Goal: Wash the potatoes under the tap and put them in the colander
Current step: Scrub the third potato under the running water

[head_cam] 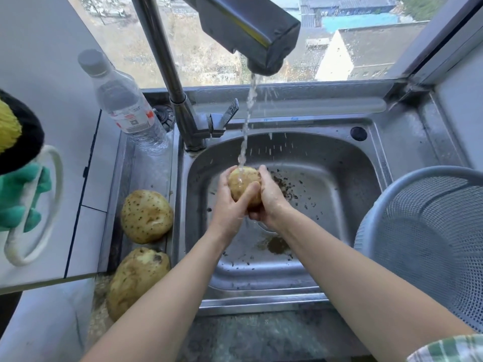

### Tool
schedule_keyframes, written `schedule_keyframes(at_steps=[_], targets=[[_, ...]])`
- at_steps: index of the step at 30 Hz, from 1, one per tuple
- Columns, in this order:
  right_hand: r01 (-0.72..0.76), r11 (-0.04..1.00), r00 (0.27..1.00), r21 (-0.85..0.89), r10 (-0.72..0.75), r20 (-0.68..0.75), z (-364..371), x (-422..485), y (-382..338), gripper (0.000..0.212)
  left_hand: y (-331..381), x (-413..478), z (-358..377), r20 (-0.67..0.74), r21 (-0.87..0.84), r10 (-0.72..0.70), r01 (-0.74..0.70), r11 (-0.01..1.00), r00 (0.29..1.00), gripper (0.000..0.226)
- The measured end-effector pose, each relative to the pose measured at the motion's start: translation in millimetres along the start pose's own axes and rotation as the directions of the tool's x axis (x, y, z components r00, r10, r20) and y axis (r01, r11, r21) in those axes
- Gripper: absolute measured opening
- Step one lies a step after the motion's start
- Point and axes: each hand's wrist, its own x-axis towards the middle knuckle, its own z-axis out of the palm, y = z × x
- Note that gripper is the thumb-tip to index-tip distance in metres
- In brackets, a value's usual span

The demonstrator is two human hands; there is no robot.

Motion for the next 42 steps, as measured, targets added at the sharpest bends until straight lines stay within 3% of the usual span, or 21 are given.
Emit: schedule_keyframes(at_steps=[4, 6, 9, 13, 15, 17, 19, 20, 23, 25, 27, 30, 33, 36, 38, 39, 42], targets=[[0.129, 0.992, 0.987, -0.013, -0.127, 0.102, 7.5, -6.1, 5.9, 0.051, 4.9, 12.3, 6.2, -0.31, -0.039, -0.058, 0.048, 0.998, 0.949, 0.023], [0.212, 0.976, 0.953, -0.051, -0.195, 0.23, 8.3, -8.6, 8.3, 0.033, 4.0, 20.4, 2.1, -0.408, -0.111, -0.158, 0.123, 0.986, 0.899, 0.032], [0.199, 0.98, 0.874, -0.02, -0.168, 0.457, 0.4, -3.7, 11.2, 0.037, 1.3, 19.4, -2.4, -0.427, -0.149, -0.233, 0.186, 0.971, 0.874, 0.04], [0.194, 0.98, 0.815, -0.031, -0.144, 0.562, -8.1, -2.2, 10.1, 0.043, -0.9, 19.2, -5.2, -0.408, -0.218, -0.308, 0.236, 0.947, 0.86, 0.045], [0.247, 0.965, 0.869, -0.085, -0.182, 0.46, -3.5, -2.4, 9.5, 0.036, -1.4, 19.9, -6.9, -0.384, -0.234, -0.311, 0.234, 0.944, 0.869, 0.043], [0.24, 0.963, 0.951, -0.12, -0.209, 0.228, 6.4, -3.6, 6.4, 0.036, -1.4, 13.5, -2.4, -0.326, -0.161, -0.219, 0.174, 0.972, 0.92, 0.035], [0.212, 0.974, 0.977, -0.077, -0.209, 0.035, 11.0, -2.4, 2.0, 0.046, -2.8, 5.0, 5.5, -0.218, -0.095, -0.117, 0.098, 0.991, 0.969, 0.031], [0.21, 0.974, 0.978, -0.08, -0.21, 0.008, 9.3, -1.1, -0.9, 0.048, -4.7, 2.5, 7.3, -0.185, -0.095, -0.087, 0.07, 0.993, 0.979, 0.035], [0.23, 0.965, 0.956, -0.124, -0.2, 0.215, 1.5, 2.9, -4.3, 0.04, -4.7, 10.4, 3.0, -0.274, -0.11, -0.096, 0.068, 0.992, 0.957, 0.026], [0.236, 0.966, 0.888, -0.106, -0.171, 0.426, -1.5, 6.3, 3.0, 0.042, -2.8, 21.6, -5.0, -0.365, -0.195, -0.232, 0.17, 0.966, 0.902, 0.023], [0.23, 0.972, 0.851, -0.045, -0.178, 0.493, -1.5, 10.5, 12.0, 0.042, -3.3, 27.1, -11.8, -0.385, -0.241, -0.313, 0.233, 0.942, 0.868, 0.028], [0.256, 0.964, 0.941, -0.068, -0.233, 0.244, 5.3, 4.5, 9.4, 0.03, -10.8, 24.9, -14.5, -0.306, -0.215, -0.225, 0.163, 0.963, 0.925, 0.024], [0.138, 0.99, 0.99, -0.017, -0.138, -0.026, 5.4, 9.2, 0.0, 0.048, -16.6, 14.2, -9.2, -0.121, -0.24, -0.11, 0.078, 0.968, 0.987, 0.034], [0.136, 0.988, 0.99, -0.075, -0.134, 0.035, 0.0, 11.2, -3.1, 0.053, -16.9, 15.4, -7.2, -0.177, -0.166, -0.052, 0.022, 0.986, 0.983, 0.021], [0.182, 0.967, 0.98, -0.176, -0.165, 0.11, -3.0, 9.4, 0.6, 0.052, -6.9, 22.3, -7.5, -0.314, -0.138, -0.105, 0.065, 0.988, 0.944, 0.005], [0.189, 0.957, 0.978, -0.221, -0.162, 0.134, -3.2, 8.3, 2.5, 0.053, -3.1, 25.4, -8.2, -0.357, -0.144, -0.151, 0.105, 0.984, 0.922, 0.013], [0.121, 0.96, 0.99, -0.252, -0.099, 0.099, -3.2, 7.1, 3.2, 0.058, 3.0, 22.1, -7.9, -0.204, -0.154, -0.254, 0.226, 0.962, 0.945, 0.02]])
